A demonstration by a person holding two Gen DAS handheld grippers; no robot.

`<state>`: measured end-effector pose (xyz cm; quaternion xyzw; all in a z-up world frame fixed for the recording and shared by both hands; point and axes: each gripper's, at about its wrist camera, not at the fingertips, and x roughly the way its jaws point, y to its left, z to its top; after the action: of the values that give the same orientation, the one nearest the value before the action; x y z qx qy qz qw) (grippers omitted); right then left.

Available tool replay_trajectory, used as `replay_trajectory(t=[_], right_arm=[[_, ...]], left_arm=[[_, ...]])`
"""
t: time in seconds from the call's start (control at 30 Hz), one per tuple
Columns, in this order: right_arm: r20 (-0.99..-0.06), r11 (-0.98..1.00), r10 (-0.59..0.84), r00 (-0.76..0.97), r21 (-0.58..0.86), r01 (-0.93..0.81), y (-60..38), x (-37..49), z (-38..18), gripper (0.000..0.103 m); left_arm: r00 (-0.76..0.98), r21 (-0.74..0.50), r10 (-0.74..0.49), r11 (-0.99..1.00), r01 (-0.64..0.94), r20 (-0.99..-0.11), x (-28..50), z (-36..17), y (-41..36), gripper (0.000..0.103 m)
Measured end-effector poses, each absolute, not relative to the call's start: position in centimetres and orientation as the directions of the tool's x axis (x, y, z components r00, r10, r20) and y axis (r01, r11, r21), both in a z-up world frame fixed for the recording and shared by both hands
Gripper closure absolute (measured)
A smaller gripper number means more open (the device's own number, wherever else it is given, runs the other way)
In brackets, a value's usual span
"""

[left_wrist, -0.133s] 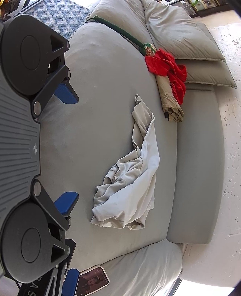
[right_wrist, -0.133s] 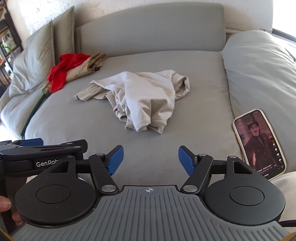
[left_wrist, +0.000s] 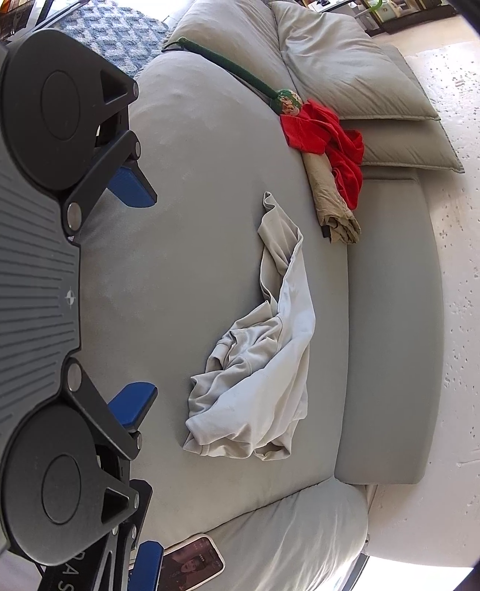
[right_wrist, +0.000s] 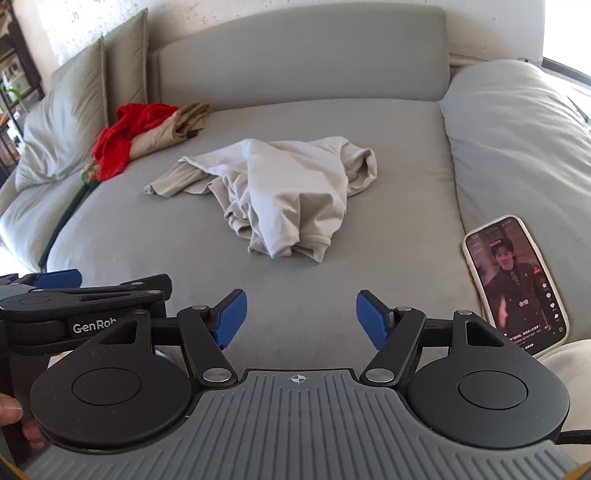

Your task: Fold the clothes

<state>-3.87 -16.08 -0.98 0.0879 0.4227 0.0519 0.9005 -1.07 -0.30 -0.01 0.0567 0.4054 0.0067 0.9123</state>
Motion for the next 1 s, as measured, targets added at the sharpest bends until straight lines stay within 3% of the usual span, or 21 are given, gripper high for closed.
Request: replay_trajectory(t=[1.0], right_arm=[[-0.752, 0.99, 0.121, 0.648, 0.142, -0.02, -15.3, -4.4, 0.1, 0.032]], left_arm=[[0.655, 0.095, 0.062, 0.995, 0.015, -0.753, -0.9, 0.5, 0.0, 0.003]])
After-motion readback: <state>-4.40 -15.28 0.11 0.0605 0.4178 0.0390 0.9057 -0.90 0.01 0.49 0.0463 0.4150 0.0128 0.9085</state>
